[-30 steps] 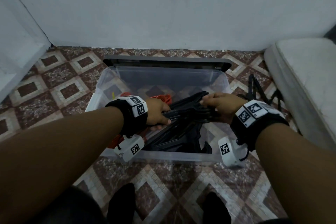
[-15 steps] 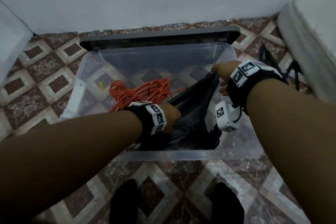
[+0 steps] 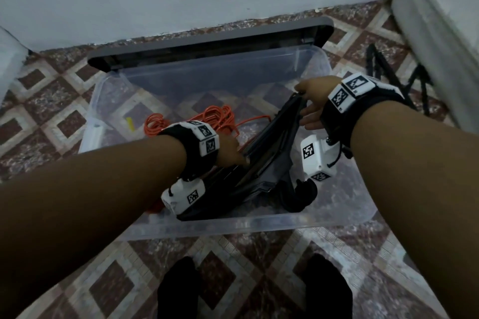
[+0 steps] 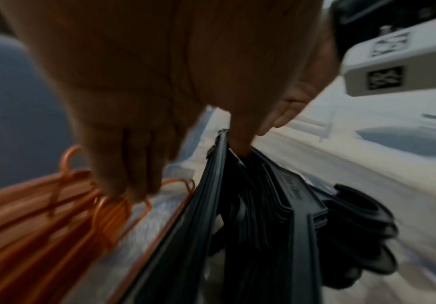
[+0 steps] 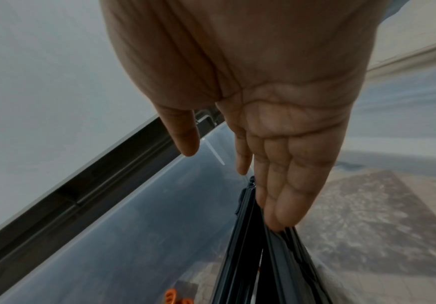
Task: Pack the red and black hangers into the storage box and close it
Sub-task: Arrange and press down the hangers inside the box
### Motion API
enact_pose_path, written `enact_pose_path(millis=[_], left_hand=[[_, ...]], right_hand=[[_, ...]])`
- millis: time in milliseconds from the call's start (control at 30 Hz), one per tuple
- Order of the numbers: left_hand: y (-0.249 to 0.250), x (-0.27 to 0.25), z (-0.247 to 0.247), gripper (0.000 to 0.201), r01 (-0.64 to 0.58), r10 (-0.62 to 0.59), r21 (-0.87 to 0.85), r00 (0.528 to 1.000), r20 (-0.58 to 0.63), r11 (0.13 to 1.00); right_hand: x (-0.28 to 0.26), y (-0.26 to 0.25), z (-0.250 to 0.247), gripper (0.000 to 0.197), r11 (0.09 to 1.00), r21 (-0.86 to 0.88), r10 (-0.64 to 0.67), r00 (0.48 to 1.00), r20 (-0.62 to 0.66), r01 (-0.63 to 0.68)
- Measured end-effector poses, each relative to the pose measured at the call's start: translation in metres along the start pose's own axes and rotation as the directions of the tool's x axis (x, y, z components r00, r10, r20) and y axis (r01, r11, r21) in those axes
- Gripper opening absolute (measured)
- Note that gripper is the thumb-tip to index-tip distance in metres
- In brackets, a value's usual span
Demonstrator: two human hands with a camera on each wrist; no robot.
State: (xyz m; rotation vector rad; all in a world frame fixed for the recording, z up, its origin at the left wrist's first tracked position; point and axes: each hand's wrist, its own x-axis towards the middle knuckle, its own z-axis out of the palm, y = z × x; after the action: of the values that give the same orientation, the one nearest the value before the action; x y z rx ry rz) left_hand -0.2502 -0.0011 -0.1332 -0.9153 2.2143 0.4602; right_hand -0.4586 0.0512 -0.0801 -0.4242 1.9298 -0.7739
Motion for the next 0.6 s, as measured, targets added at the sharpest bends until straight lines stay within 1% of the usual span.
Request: enact_pose_path(millis=[33, 67, 100, 133, 167, 200, 233, 267, 300, 333, 367, 400, 433, 467, 500, 533, 567, 600], left_hand=[[0.001, -0.001, 0.0, 0.062, -0.012, 0.011, 0.006, 0.995, 0.102, 1.0], [-0.003, 0.003, 0.005, 0.06, -0.028, 0.025, 0.018, 0.991, 0.133, 0.999], [-0.005, 0.005, 0.007, 0.06, -0.012, 0.01, 0.011, 0.987, 0.158, 1.0], [-0.007, 0.004, 0.004, 0.06, -0.028, 0.024, 0.029, 0.992, 0.127, 0.999], [-0.013, 0.003, 0.001, 0.059, -0.007, 0.005, 0.039, 0.998, 0.056, 0.999], [-0.026, 0.008, -0.002, 0.053, 0.025, -0.022, 0.038, 0.996, -0.087, 0.999], [-0.039, 0.011, -0.008, 0.043, 0.085, -0.085, -0.011, 0.962, -0.259, 0.996], [-0.055, 0.016, -0.013, 0.032, 0.143, -0.165, -0.085, 0.9, -0.404, 0.986], [-0.069, 0.023, -0.017, 0.026, 0.201, -0.255, -0.162, 0.846, -0.469, 0.966], [-0.082, 0.032, -0.018, 0.037, 0.249, -0.326, -0.219, 0.818, -0.474, 0.943], [-0.091, 0.039, -0.018, 0.055, 0.286, -0.374, -0.256, 0.824, -0.427, 0.923], [-0.097, 0.044, -0.016, 0.071, 0.294, -0.387, -0.284, 0.842, -0.375, 0.913], [-0.101, 0.051, -0.013, 0.081, 0.292, -0.388, -0.302, 0.859, -0.334, 0.907], [-0.103, 0.058, -0.009, 0.084, 0.278, -0.375, -0.311, 0.871, -0.318, 0.909], [-0.103, 0.063, -0.005, 0.082, 0.258, -0.358, -0.318, 0.88, -0.313, 0.912], [-0.102, 0.066, 0.0, 0.075, 0.233, -0.337, -0.319, 0.884, -0.325, 0.919], [-0.1, 0.068, 0.003, 0.065, 0.212, -0.327, -0.33, 0.879, -0.347, 0.92], [-0.098, 0.069, 0.005, 0.055, 0.195, -0.331, -0.355, 0.864, -0.38, 0.915]], right_hand=[[0.001, 0.001, 0.0, 0.041, 1.0, 0.014, 0.017, 1.0, 0.009, -0.017], [0.001, 0.002, 0.0, 0.044, 0.999, 0.018, 0.032, 0.999, 0.026, -0.032], [0.002, 0.002, 0.0, 0.046, 0.999, 0.027, 0.039, 0.999, 0.038, -0.04], [0.003, 0.003, -0.001, 0.047, 0.998, 0.041, 0.037, 0.999, 0.04, -0.038], [0.005, 0.003, 0.0, 0.048, 0.998, 0.051, 0.031, 0.999, 0.042, -0.033], [0.007, 0.003, 0.0, 0.048, 0.998, 0.057, 0.024, 0.999, 0.045, -0.027], [0.008, 0.004, -0.001, 0.048, 0.998, 0.059, 0.024, 0.999, 0.046, -0.027], [0.009, 0.004, -0.001, 0.049, 0.998, 0.063, 0.025, 0.999, 0.046, -0.028], [0.009, 0.004, -0.001, 0.049, 0.997, 0.065, 0.029, 0.999, 0.044, -0.032], [0.011, 0.005, -0.001, 0.05, 0.997, 0.069, 0.031, 0.999, 0.045, -0.034], [0.012, 0.005, -0.001, 0.051, 0.997, 0.068, 0.033, 0.998, 0.048, -0.037], [0.013, 0.005, 0.0, 0.051, 0.997, 0.068, 0.035, 0.998, 0.047, -0.039], [0.014, 0.005, -0.001, 0.051, 0.997, 0.07, 0.036, 0.998, 0.045, -0.039], [0.014, 0.006, -0.001, 0.051, 0.997, 0.072, 0.033, 0.999, 0.042, -0.036], [0.015, 0.005, -0.001, 0.051, 0.997, 0.074, 0.033, 0.999, 0.042, -0.036], [0.016, 0.006, -0.001, 0.052, 0.997, 0.074, 0.034, 0.998, 0.045, -0.037], [0.017, 0.006, -0.001, 0.052, 0.996, 0.077, 0.032, 0.998, 0.049, -0.036], [0.018, 0.006, 0.0, 0.052, 0.997, 0.075, 0.032, 0.998, 0.05, -0.036]])
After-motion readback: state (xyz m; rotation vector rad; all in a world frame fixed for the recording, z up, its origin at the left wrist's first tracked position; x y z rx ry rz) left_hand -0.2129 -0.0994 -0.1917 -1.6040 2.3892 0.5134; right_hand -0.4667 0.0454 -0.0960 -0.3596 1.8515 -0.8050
